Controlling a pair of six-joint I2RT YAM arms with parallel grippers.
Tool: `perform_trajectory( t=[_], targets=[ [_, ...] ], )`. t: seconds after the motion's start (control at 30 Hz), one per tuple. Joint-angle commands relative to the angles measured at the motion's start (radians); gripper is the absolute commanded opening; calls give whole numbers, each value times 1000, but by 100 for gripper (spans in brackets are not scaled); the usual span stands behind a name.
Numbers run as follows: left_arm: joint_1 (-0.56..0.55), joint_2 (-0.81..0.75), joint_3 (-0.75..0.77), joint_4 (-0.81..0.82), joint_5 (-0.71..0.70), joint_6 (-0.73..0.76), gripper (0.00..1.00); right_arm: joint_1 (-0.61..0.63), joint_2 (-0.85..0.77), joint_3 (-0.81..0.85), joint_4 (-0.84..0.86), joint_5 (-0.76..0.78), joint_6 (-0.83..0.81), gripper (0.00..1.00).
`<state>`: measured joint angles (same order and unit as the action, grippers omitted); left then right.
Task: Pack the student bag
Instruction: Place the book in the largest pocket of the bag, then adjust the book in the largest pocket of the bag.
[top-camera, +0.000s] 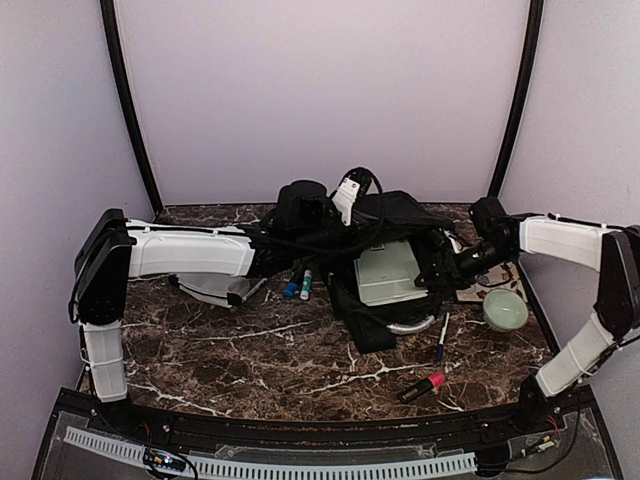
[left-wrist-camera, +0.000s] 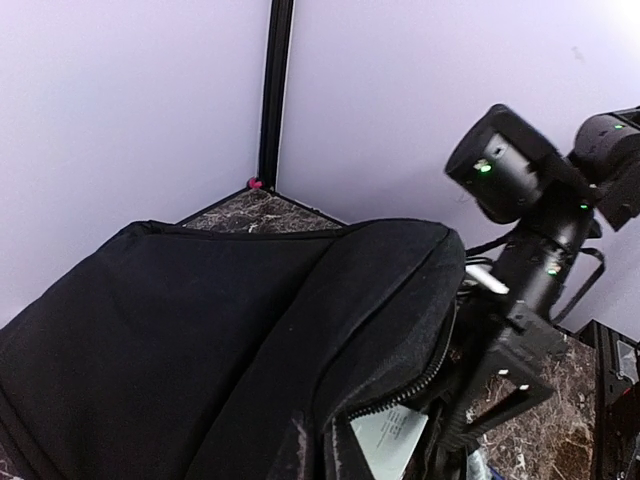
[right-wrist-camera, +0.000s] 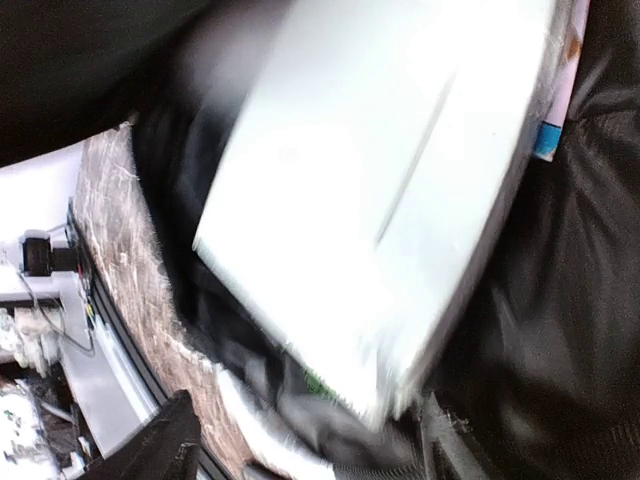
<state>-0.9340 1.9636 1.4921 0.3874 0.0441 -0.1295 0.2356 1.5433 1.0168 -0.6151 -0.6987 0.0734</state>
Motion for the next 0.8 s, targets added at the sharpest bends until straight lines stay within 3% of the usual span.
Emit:
perform_trajectory(
  t=[0.0,0.2,0.4,0.6,0.67,0.77],
  targets=[
    [21,-57,-34,93,-33,-24,0,41,-204,-51,65,1,-37,65],
    [29,-60,-51,114,-25,-34,0,50,-239,-40,-18,105,-170,63],
    [33,-62,-45,120,-1,-38,0,123,-197,-16,-89,102,-407,31],
    [35,-70,-51,120,5,-40,0,190,-179,-62,-153,20,-569,21],
    [37,-74,-56,122,6,-40,0,222,-186,-74,-138,75,-580,16],
    [37,-75,-59,125,22,-42,0,273,-188,-73,-28,304,-548,7]
  ],
)
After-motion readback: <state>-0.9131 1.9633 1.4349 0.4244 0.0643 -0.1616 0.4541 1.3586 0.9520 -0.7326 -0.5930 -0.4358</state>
